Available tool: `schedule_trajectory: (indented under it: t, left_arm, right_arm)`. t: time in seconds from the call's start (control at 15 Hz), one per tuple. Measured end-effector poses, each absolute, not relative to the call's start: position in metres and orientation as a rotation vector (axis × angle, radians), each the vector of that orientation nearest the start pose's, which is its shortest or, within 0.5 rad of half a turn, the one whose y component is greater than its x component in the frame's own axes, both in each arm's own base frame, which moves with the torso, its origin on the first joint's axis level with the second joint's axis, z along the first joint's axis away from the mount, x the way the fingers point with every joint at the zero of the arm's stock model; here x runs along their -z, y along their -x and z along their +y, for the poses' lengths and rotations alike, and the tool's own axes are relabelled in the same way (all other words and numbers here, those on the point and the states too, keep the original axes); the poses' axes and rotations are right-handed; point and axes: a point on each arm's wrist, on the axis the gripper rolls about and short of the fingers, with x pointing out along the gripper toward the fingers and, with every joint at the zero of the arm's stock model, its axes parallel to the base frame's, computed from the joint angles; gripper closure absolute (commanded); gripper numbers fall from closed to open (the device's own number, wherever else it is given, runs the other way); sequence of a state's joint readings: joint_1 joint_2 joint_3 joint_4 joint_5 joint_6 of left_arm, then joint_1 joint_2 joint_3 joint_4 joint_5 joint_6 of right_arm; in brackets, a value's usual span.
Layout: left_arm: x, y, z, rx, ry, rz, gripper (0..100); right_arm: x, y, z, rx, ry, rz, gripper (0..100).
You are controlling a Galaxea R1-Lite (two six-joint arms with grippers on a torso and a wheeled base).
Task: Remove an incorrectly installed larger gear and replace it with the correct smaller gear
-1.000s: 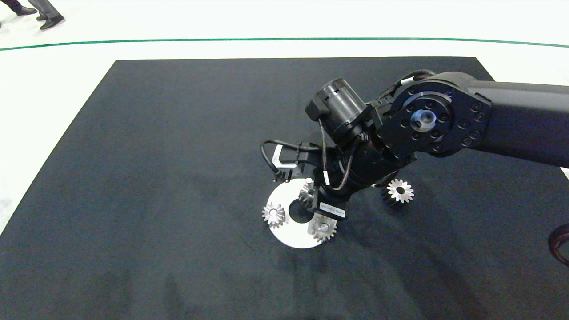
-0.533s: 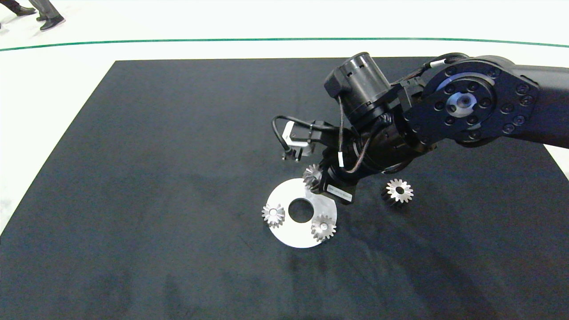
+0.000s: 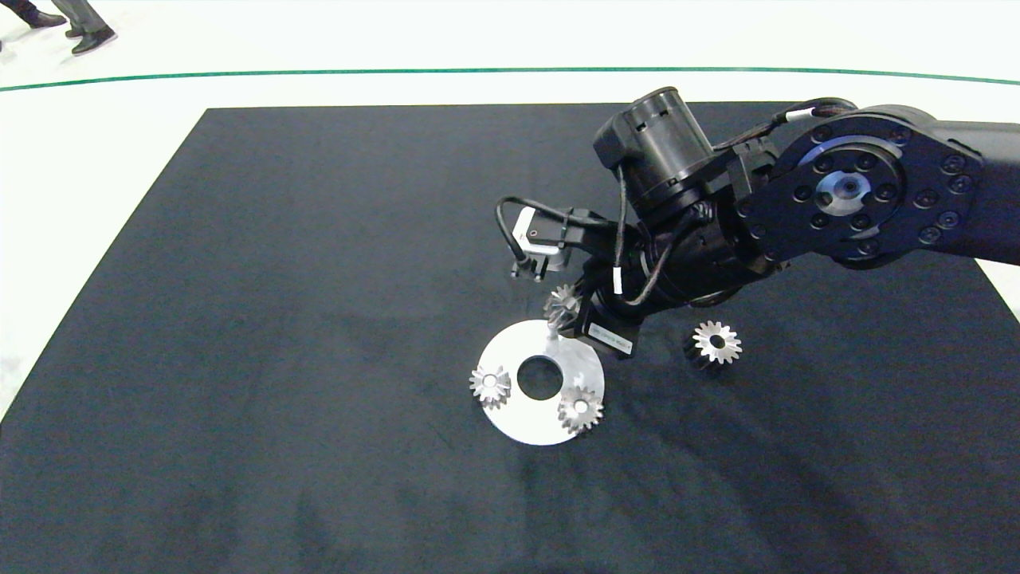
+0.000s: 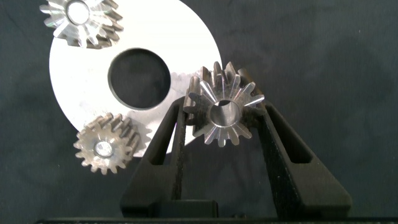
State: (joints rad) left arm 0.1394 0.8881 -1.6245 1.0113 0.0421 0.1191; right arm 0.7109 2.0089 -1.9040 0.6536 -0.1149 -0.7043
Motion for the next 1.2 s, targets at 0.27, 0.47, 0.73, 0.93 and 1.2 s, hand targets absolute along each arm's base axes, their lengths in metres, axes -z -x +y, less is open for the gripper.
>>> schedule_trajectory:
  t: [0.27,0.47,0.73,0.93,1.2]
  left_arm:
    - [-0.378,0.012,-0.001,-0.164,-0.105,0.285,0]
    - [-0.378,0.012,-0.001,-0.165,-0.105,0.286,0]
    - [-0.378,0.012,-0.001,-0.164,-0.105,0.286,0]
    - [-0.378,0.012,-0.001,-0.165,-0.105,0.286,0]
    - [-0.378,0.012,-0.001,-0.164,-0.105,0.285,0]
  right_arm:
    - [-0.258,-0.294,0.249,-0.805,0.96,0.481,100]
    - [-0.254,-0.296,0.251,-0.806,0.962,0.489,100]
    - [-0.25,-0.301,0.254,-0.809,0.962,0.494,100]
    - [-0.249,-0.303,0.256,-0.808,0.962,0.496,100]
    - [-0.245,-0.304,0.257,-0.811,0.964,0.506,100]
